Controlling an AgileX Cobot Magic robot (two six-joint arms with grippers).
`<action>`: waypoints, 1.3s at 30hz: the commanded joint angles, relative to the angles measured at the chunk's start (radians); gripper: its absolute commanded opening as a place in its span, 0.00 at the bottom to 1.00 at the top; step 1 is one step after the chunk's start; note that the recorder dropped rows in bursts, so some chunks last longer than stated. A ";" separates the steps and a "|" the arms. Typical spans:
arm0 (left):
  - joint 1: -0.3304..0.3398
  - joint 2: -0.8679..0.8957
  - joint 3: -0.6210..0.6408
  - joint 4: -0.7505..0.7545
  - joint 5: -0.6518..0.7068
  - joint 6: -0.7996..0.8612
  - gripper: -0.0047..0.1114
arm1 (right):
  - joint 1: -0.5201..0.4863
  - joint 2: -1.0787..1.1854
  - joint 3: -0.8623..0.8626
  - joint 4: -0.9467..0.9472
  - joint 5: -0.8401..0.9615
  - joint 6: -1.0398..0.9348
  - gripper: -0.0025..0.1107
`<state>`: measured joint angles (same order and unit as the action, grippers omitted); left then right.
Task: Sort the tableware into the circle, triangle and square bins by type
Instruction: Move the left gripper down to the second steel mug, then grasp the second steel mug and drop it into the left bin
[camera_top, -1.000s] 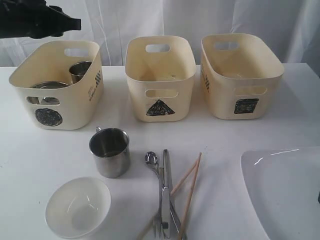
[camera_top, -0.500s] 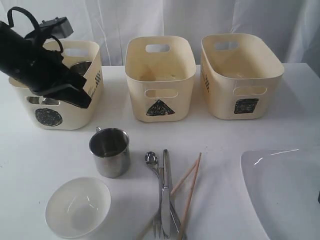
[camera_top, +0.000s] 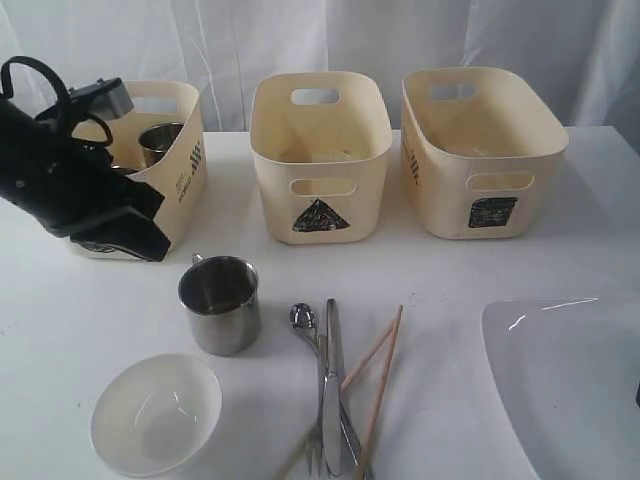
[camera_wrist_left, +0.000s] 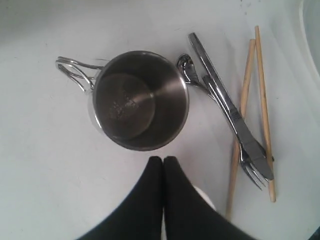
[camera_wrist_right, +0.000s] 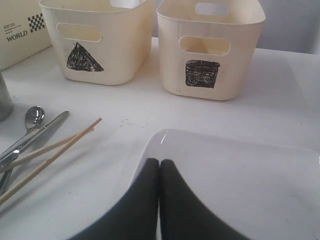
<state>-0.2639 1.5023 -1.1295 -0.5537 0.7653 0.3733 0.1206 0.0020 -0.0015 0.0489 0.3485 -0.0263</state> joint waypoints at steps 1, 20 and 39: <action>0.000 -0.011 0.013 -0.010 -0.045 -0.048 0.04 | 0.000 -0.002 0.002 0.002 -0.005 0.004 0.02; 0.000 0.010 0.013 0.102 -0.190 -0.030 0.57 | 0.000 -0.002 0.002 0.002 -0.005 0.032 0.02; 0.000 0.361 0.013 -0.086 -0.253 -0.037 0.54 | 0.000 -0.002 0.002 0.002 -0.005 0.032 0.02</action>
<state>-0.2639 1.8483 -1.1219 -0.6305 0.5144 0.3359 0.1206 0.0020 -0.0015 0.0489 0.3485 0.0000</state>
